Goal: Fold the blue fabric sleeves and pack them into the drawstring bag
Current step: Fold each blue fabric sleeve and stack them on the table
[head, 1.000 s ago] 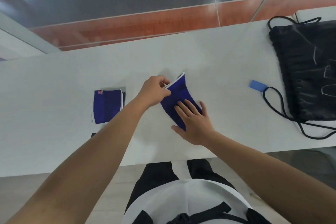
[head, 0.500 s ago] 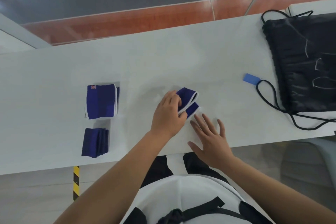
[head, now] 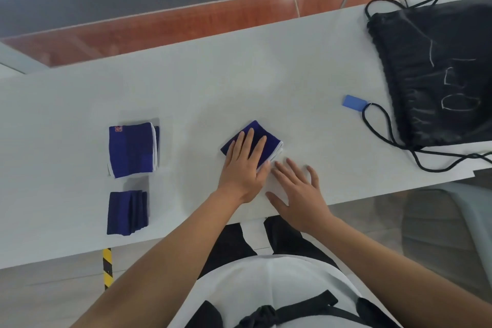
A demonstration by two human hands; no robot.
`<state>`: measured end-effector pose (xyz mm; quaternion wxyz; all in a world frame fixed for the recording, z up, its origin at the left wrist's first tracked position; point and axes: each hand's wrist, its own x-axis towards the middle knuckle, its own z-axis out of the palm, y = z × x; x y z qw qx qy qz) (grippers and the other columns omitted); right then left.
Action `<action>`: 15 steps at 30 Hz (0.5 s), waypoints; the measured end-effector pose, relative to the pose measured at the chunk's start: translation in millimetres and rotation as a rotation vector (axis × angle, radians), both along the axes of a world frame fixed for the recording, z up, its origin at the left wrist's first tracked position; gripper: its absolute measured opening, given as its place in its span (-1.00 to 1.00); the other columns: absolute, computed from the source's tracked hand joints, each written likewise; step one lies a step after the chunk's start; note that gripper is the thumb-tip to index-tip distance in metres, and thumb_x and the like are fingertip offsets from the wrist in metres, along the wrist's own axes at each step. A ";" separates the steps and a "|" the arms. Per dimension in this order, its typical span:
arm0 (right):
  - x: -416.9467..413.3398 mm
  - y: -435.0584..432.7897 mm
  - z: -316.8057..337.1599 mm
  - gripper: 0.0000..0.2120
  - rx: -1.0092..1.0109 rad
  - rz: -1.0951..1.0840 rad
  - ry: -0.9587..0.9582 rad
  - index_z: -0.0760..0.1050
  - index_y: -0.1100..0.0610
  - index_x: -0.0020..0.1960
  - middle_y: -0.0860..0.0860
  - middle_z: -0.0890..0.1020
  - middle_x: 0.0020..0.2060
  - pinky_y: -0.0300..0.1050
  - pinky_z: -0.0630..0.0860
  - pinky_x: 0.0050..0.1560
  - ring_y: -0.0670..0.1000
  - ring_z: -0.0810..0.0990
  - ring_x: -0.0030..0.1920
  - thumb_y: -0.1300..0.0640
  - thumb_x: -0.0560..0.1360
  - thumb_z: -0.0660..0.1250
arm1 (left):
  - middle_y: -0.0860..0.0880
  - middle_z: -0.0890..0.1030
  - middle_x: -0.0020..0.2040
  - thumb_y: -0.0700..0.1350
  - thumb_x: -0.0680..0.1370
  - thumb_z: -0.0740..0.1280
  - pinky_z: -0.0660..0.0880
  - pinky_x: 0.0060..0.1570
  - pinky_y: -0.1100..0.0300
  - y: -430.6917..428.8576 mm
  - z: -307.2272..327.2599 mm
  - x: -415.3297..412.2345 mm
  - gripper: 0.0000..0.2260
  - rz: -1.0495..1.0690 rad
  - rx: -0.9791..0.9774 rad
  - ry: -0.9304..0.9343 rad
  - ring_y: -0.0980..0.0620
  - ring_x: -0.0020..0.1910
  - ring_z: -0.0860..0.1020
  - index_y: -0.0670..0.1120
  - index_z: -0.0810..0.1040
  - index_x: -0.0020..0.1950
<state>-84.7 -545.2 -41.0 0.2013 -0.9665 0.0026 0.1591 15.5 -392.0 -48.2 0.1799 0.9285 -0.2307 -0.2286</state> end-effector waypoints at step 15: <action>22.3 -14.4 -13.4 -0.37 -0.179 0.186 -0.090 0.18 0.07 0.60 -0.03 0.25 0.59 0.32 0.03 0.54 0.02 0.07 0.61 -0.22 0.62 0.03 | -0.01 -0.22 0.64 0.17 0.60 -0.26 -0.19 0.58 -0.05 5.4 -23.5 38.2 -0.41 -0.210 0.209 -0.157 -0.02 0.62 -0.23 -0.04 -0.30 0.58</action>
